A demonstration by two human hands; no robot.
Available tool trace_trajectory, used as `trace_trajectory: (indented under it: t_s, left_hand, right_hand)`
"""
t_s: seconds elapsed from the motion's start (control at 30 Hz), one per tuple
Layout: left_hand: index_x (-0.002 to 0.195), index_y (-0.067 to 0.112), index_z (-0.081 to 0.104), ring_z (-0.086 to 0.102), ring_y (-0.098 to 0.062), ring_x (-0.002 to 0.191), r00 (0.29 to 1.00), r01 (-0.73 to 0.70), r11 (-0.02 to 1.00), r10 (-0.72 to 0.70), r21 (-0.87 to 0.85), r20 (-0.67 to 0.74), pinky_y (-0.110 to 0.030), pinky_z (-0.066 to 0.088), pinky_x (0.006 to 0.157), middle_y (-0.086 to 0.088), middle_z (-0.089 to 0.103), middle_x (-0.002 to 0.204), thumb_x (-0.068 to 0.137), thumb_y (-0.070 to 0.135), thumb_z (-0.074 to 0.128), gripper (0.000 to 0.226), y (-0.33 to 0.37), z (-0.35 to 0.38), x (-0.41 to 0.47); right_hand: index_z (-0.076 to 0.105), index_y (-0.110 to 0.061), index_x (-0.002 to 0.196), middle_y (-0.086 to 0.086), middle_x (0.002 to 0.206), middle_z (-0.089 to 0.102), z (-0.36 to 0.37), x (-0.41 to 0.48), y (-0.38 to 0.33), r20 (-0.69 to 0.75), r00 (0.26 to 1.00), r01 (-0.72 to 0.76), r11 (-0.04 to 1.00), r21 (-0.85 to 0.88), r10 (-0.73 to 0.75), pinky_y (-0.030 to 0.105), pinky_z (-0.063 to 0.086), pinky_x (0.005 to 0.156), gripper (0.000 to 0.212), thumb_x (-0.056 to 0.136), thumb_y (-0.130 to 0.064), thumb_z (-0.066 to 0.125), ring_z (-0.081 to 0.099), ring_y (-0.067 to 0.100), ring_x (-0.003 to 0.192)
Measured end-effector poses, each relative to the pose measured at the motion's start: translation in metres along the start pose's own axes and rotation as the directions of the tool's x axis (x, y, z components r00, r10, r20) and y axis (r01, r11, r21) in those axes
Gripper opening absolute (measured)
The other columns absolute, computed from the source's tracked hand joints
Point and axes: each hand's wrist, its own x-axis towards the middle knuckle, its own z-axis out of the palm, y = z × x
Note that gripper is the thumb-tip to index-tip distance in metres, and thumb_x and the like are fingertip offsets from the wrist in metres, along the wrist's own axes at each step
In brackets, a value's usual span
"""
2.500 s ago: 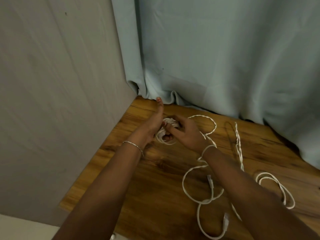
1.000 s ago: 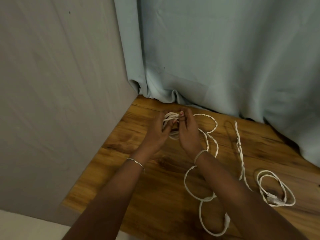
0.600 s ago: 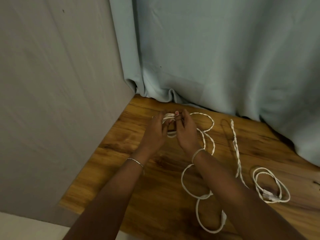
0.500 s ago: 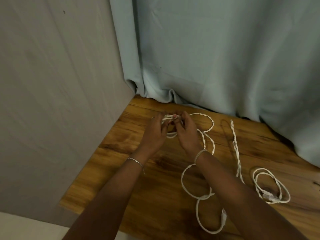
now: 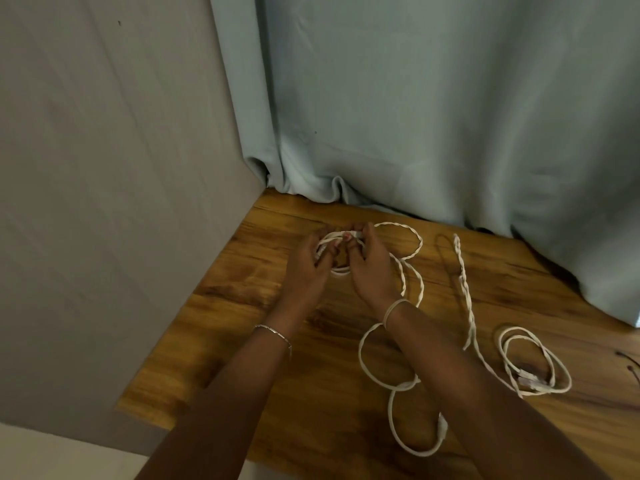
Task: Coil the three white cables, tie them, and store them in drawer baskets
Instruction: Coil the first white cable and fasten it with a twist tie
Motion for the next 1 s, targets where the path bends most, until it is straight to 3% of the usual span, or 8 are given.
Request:
trace_trajectory:
  t_s: [0.13, 0.23, 0.4, 0.5, 0.67, 0.73, 0.83, 1.0]
  left_hand:
    - [0.130, 0.011, 0.055, 0.061, -0.001, 0.098, 0.986, 0.125, 0.990, -0.116, -0.063, 0.123, -0.010, 0.048, 0.081, -0.001, 0.065, 0.116, 0.095, 0.019, 0.054, 0.035, 0.000, -0.001, -0.003]
    - [0.133, 0.012, 0.051, 0.061, -0.005, 0.099, 0.973, 0.142, 0.989, -0.131, -0.046, 0.188, -0.009, 0.048, 0.081, -0.003, 0.064, 0.116, 0.098, 0.016, 0.049, 0.036, -0.001, 0.001, -0.004]
    - [0.127, 0.010, 0.054, 0.062, -0.017, 0.100, 0.989, 0.032, 0.991, -0.050, 0.131, 0.140, -0.016, 0.045, 0.080, -0.007, 0.065, 0.114, 0.099, 0.015, 0.045, 0.030, 0.005, 0.011, -0.010]
    - [0.126, 0.011, 0.055, 0.057, -0.010, 0.097, 0.988, 0.002, 0.983, -0.030, 0.181, 0.153, -0.010, 0.039, 0.075, 0.001, 0.061, 0.109, 0.100, 0.018, 0.043, 0.029, 0.010, 0.015, -0.014]
    - [0.115, 0.008, 0.059, 0.061, -0.020, 0.096, 0.978, -0.035, 0.976, -0.011, 0.214, 0.210, -0.024, 0.042, 0.075, -0.010, 0.065, 0.107, 0.099, 0.016, 0.044, 0.024, 0.010, 0.022, -0.019]
    - [0.116, 0.008, 0.059, 0.060, -0.019, 0.096, 0.967, -0.023, 0.980, -0.029, 0.199, 0.252, -0.024, 0.041, 0.076, -0.010, 0.065, 0.109, 0.099, 0.017, 0.044, 0.024, 0.011, 0.024, -0.021]
    - [0.116, 0.009, 0.058, 0.062, -0.020, 0.098, 0.939, 0.011, 0.988, -0.063, 0.155, 0.337, -0.030, 0.048, 0.083, -0.009, 0.066, 0.110, 0.099, 0.021, 0.046, 0.024, 0.015, 0.027, -0.024]
    - [0.108, 0.002, 0.060, 0.057, 0.001, 0.074, 0.909, 0.228, 0.973, -0.199, -0.035, 0.367, -0.004, 0.042, 0.061, 0.004, 0.063, 0.083, 0.098, 0.024, 0.048, 0.027, 0.022, 0.036, -0.034]
  right_hand:
    - [0.055, -0.010, 0.104, 0.004, 0.097, 0.065, -0.008, -0.004, 0.002, -0.020, 0.999, -0.028, 0.998, -0.048, 0.027, 0.020, 0.049, 0.077, 0.010, 0.098, -0.013, 0.048, 0.062, 0.015, 0.088]
    - [0.056, -0.013, 0.104, -0.001, 0.095, 0.063, -0.014, -0.007, 0.003, -0.024, 0.999, -0.050, 0.996, -0.080, 0.048, 0.007, 0.043, 0.068, 0.010, 0.098, -0.014, 0.049, 0.060, 0.010, 0.084]
    - [0.055, -0.006, 0.107, 0.002, 0.095, 0.064, -0.017, -0.011, 0.005, -0.038, 0.996, -0.080, 0.991, -0.112, 0.076, 0.027, 0.047, 0.078, 0.014, 0.097, -0.015, 0.050, 0.061, 0.016, 0.088]
    - [0.054, -0.004, 0.113, 0.005, 0.097, 0.065, -0.022, -0.016, 0.007, -0.037, 0.995, -0.101, 0.986, -0.129, 0.097, 0.030, 0.047, 0.077, 0.020, 0.098, -0.016, 0.049, 0.061, 0.018, 0.088]
    - [0.056, -0.010, 0.123, 0.002, 0.109, 0.066, -0.038, -0.031, 0.010, -0.010, 0.994, -0.106, 0.978, -0.177, 0.106, 0.018, 0.046, 0.083, 0.030, 0.094, -0.016, 0.055, 0.061, 0.016, 0.098]
    - [0.059, -0.011, 0.119, 0.004, 0.106, 0.068, -0.042, -0.037, 0.011, -0.047, 0.994, -0.105, 0.982, -0.156, 0.099, 0.030, 0.050, 0.088, 0.027, 0.092, -0.015, 0.058, 0.063, 0.018, 0.098]
    - [0.062, -0.011, 0.107, 0.007, 0.095, 0.069, -0.046, -0.047, 0.011, -0.117, 0.986, -0.132, 0.986, -0.100, 0.121, 0.047, 0.053, 0.082, 0.017, 0.091, -0.014, 0.058, 0.065, 0.022, 0.088]
    - [0.060, -0.010, 0.117, 0.005, 0.105, 0.068, -0.056, -0.063, 0.004, -0.184, 0.954, -0.237, 0.971, 0.014, 0.235, 0.034, 0.055, 0.085, 0.024, 0.093, -0.006, 0.054, 0.066, 0.019, 0.096]
